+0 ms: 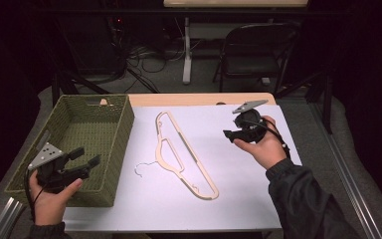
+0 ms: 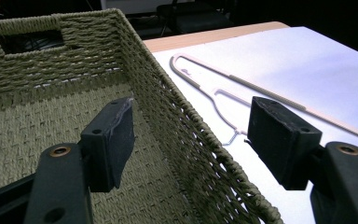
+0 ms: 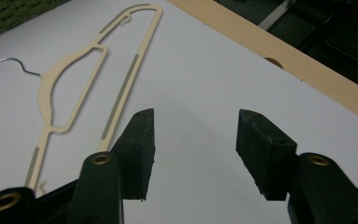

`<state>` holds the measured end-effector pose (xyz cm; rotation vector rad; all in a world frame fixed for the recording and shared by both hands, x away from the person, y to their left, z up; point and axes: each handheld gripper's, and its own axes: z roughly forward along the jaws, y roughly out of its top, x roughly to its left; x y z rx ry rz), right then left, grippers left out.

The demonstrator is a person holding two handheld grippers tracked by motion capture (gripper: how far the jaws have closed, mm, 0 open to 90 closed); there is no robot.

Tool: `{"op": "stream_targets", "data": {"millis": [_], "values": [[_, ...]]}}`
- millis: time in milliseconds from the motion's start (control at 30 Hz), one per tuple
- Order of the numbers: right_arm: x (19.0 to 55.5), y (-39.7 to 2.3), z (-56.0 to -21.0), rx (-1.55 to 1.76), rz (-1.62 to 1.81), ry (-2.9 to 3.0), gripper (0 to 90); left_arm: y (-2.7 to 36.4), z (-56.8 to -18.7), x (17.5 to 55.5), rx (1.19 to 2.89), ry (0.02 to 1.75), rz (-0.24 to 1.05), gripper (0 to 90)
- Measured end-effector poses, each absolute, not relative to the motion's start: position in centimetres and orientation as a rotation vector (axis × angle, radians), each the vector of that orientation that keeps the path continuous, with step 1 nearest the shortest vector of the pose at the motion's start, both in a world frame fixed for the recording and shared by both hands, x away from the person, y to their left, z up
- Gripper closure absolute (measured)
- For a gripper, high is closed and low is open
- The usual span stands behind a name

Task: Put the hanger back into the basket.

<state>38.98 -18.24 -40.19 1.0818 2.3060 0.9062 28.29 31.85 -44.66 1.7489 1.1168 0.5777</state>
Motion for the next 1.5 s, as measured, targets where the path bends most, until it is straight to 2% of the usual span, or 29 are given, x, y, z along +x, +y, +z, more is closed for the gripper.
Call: {"op": "stream_targets", "data": {"millis": [133, 333, 367, 467, 500, 667, 833, 1067, 1267, 1300, 1500], "values": [[40.7, -17.1, -40.3, 1.146, 0.812, 2.399, 53.3, 31.9, -44.7, 28.3, 1.745, 1.132, 0.559, 33.1], [42.7, -15.8, -41.7, 1.223, 0.596, 2.509, 55.2, 32.0, -44.8, 28.4, 1.751, 1.136, 0.555, 33.4], [43.0, -15.5, -42.4, 1.226, 0.683, 2.474, 55.1, 32.0, -44.8, 28.4, 1.753, 1.137, 0.556, 33.4], [43.3, -15.3, -42.7, 1.238, 0.658, 2.487, 55.6, 32.0, -44.8, 28.4, 1.753, 1.137, 0.556, 33.6], [43.6, -15.1, -42.1, 1.249, 0.504, 2.544, 55.7, 31.9, -44.9, 28.4, 1.751, 1.137, 0.557, 33.8], [44.4, -14.6, -42.9, 1.269, 0.565, 2.495, 56.6, 31.9, -44.9, 28.5, 1.754, 1.135, 0.558, 34.4], [45.1, -14.0, -43.4, 1.282, 0.444, 2.530, 56.3, 31.6, -45.0, 28.5, 1.761, 1.119, 0.547, 37.6], [46.3, -13.2, -45.1, 1.320, 0.536, 2.502, 55.9, 31.4, -45.1, 28.6, 1.767, 1.117, 0.542, 37.6], [47.7, -12.2, -45.2, 1.422, 0.411, 2.546, 56.1, 31.6, -45.2, 28.7, 1.768, 1.133, 0.542, 37.6], [48.2, -11.7, -45.5, 1.427, 0.491, 2.503, 57.2, 31.7, -45.3, 28.7, 1.769, 1.135, 0.540, 37.6], [49.0, -10.2, -46.0, 1.469, 0.478, 2.492, 57.4, 31.8, -45.5, 28.8, 1.767, 1.149, 0.534, 37.6]]}}
